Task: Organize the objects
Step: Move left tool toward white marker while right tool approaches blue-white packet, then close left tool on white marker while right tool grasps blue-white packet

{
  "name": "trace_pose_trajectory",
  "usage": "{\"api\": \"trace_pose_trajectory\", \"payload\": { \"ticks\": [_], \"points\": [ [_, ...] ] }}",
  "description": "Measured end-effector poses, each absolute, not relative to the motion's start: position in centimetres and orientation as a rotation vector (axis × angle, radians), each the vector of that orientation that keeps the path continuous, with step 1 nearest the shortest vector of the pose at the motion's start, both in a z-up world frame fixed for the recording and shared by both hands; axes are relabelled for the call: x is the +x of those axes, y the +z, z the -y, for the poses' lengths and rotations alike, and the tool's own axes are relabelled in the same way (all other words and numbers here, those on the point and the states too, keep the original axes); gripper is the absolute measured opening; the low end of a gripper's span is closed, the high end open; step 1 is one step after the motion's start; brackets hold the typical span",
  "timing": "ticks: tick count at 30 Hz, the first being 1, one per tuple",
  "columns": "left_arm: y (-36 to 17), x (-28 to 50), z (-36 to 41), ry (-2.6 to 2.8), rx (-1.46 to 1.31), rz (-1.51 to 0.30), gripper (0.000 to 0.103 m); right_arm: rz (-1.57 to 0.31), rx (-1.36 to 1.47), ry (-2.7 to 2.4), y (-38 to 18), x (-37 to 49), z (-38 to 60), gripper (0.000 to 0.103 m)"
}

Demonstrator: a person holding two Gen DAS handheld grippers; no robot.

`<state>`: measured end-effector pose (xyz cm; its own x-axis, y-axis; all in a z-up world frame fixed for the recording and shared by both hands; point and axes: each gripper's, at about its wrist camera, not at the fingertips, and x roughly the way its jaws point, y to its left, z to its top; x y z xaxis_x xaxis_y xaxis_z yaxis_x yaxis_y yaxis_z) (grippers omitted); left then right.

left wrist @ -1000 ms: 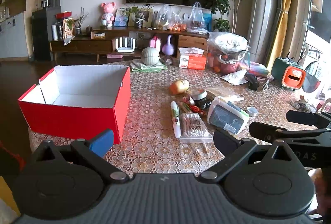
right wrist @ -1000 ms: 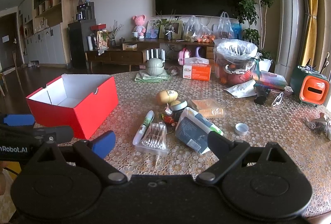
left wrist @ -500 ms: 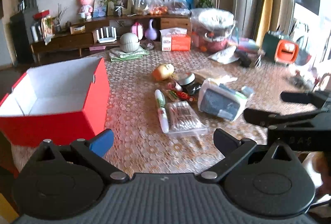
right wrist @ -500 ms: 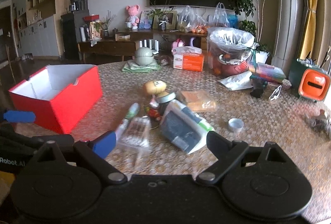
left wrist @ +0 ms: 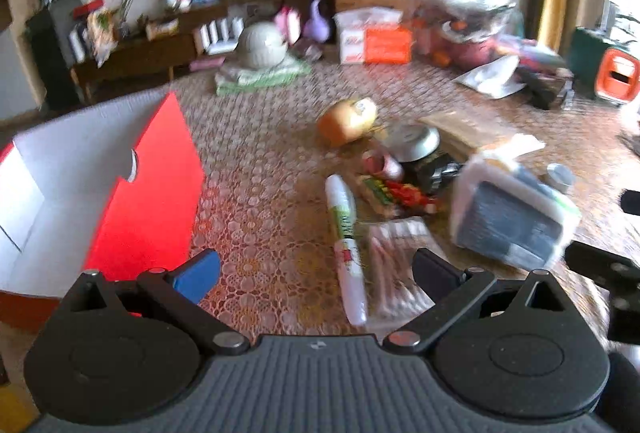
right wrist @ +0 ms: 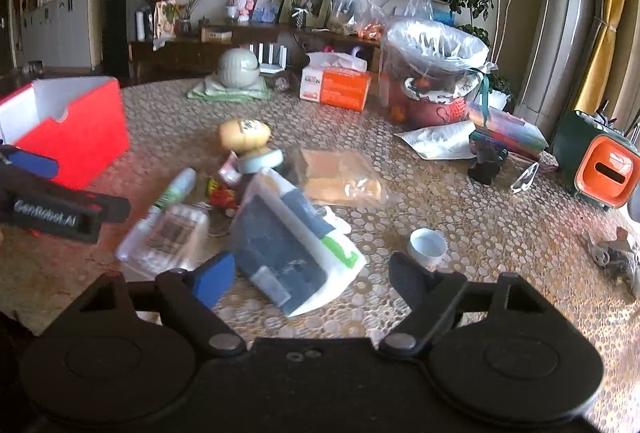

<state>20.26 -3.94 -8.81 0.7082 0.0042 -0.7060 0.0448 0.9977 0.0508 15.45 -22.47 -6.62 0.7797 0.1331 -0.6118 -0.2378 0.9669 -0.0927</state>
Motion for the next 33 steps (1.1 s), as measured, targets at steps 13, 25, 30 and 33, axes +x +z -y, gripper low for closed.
{"api": "trace_pose_trajectory", "payload": {
  "ticks": [13, 25, 30, 33],
  "points": [
    [-12.9, 24.9, 3.6, 0.027, 0.071, -0.880, 0.085, -0.679, -0.190, 0.236, -8.1, 18.7, 22.9, 0.071],
    [-13.6, 26.3, 3.9, -0.028, 0.046, -0.873, 0.060, -0.708, -0.204, 0.254, -9.7, 20.6, 22.1, 0.063],
    [-13.6, 26.4, 4.5, -0.071, 0.037, -0.855, 0.038, -0.704, -0.199, 0.254, -9.9, 20.6, 22.1, 0.058],
    [-13.6, 26.2, 5.4, -0.098, 0.068, -0.847, 0.022, -0.697, -0.202, 0.253, -9.8, 20.4, 21.9, 0.051]
  ]
}}
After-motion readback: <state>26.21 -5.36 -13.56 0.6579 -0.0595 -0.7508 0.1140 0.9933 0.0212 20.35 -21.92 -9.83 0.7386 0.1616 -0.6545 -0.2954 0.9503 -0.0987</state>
